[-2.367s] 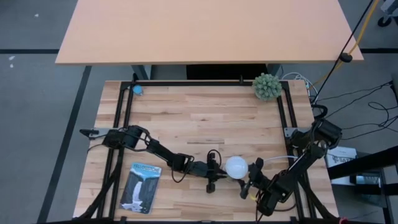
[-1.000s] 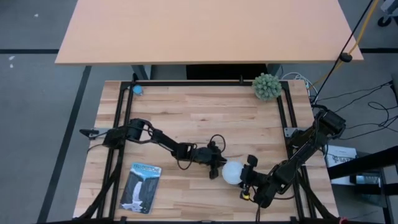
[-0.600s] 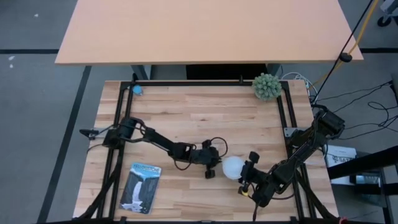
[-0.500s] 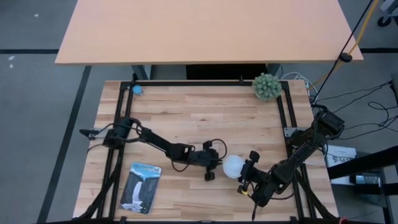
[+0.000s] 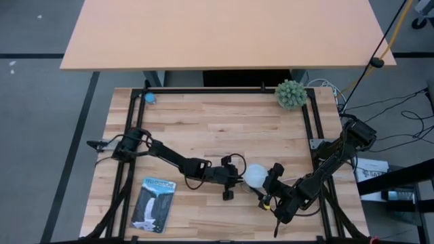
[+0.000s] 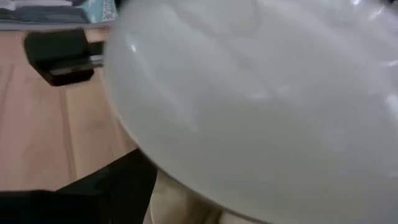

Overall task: Screw lightbulb
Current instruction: Remove the lightbulb from the bronze lamp socket

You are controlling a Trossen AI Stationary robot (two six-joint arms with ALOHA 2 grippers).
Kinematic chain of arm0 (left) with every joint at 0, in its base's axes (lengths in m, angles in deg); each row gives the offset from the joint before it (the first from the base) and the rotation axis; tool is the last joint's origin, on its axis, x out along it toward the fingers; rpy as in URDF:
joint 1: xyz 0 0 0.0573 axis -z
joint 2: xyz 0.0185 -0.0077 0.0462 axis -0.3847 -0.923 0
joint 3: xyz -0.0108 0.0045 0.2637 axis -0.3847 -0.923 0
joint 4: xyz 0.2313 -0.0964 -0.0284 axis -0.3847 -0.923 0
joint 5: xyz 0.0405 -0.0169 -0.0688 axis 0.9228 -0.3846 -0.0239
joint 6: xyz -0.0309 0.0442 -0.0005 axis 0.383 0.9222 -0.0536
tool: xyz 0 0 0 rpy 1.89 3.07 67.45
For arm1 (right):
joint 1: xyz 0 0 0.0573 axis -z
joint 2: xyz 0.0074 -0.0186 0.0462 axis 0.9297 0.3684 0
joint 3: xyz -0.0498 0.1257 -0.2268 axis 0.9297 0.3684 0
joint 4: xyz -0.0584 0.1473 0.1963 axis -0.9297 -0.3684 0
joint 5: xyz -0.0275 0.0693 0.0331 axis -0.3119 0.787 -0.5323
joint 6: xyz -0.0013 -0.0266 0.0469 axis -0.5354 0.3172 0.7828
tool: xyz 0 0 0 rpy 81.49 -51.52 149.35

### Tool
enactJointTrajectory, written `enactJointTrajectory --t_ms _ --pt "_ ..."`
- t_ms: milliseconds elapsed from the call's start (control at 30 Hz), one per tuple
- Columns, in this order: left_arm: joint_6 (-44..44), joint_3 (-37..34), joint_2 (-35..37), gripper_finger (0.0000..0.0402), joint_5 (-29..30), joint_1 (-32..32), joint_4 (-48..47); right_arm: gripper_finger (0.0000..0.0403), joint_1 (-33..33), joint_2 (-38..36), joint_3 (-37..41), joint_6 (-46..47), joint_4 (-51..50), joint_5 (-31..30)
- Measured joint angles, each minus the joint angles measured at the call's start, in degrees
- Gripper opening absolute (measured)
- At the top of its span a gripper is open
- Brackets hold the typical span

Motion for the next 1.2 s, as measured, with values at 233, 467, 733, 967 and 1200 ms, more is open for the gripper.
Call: enactJointTrajectory --t_ms 233,467,733,967,1200 --pt "-0.04 0.04 0.00 0.0053 -0.12 -0.03 -0.22 0.0315 -2.56 -4.88 -0.02 3.89 -6.83 -0.32" --pt "0.07 0.09 0.09 0.0052 -0.10 -1.28 -0.26 0.0312 -6.11 -8.04 -0.02 22.32 -18.41 3.82" --pt "0.22 0.20 0.52 0.0052 -0.10 -1.78 -0.69 0.0206 -8.81 -6.07 -0.02 26.94 -18.53 4.07" --pt "3.22 0.20 1.09 0.0052 -0.10 -2.36 -1.09 0.0021 -7.83 -5.99 -0.02 18.18 -9.87 3.77" --pt "4.79 0.20 1.27 0.0052 -0.91 -4.03 0.91 0.0013 -5.32 -5.99 -0.02 8.22 -2.07 3.60"
